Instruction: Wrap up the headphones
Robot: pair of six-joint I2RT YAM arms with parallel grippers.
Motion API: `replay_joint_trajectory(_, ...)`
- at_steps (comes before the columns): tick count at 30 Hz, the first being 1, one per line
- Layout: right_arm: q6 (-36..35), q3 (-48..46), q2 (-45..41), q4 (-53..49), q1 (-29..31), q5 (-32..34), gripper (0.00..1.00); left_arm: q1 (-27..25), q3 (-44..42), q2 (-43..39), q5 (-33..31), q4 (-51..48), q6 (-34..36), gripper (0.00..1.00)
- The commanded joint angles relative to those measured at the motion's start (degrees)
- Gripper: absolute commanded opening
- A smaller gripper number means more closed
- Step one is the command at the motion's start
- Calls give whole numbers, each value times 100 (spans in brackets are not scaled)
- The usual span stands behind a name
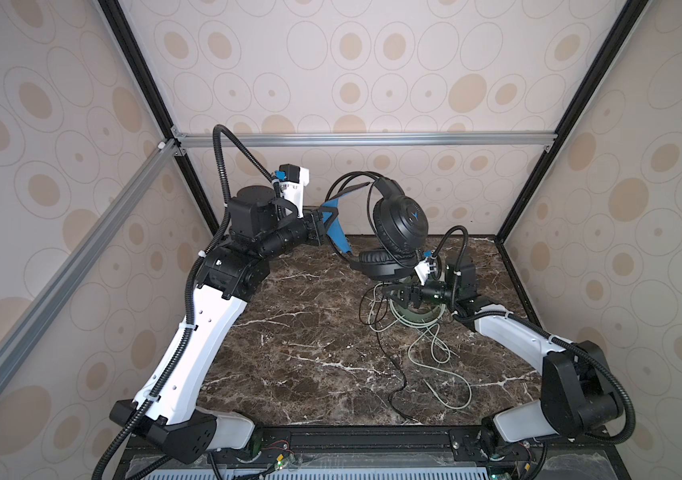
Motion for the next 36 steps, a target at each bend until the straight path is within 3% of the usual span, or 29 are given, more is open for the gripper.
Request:
replay_joint_trajectory(1, 130, 100, 254, 425, 172, 21, 74, -38, 328, -71, 54, 436, -284, 0)
replay_joint_trajectory(15, 722, -65, 1075, 1510, 418, 243, 63, -22, 345, 20, -19, 696, -652, 0)
replay_joint_trajectory(25, 822, -435, 1198, 1972, 526, 835, 47, 100, 294, 60, 19, 978, -915, 0)
replay_joint_trajectory(27, 883, -466, 1255, 2066, 529, 899, 43, 134, 270, 70, 61, 1063, -977, 0)
replay_joint_trajectory(31, 948, -532, 1322, 2168, 527, 1040, 23, 204, 184, 65, 42, 1207, -1107, 0)
replay_joint_trajectory(36, 528, -427, 1126, 1414, 669, 1278, 4, 291, -221, 44, -306, 1923, -1625, 0)
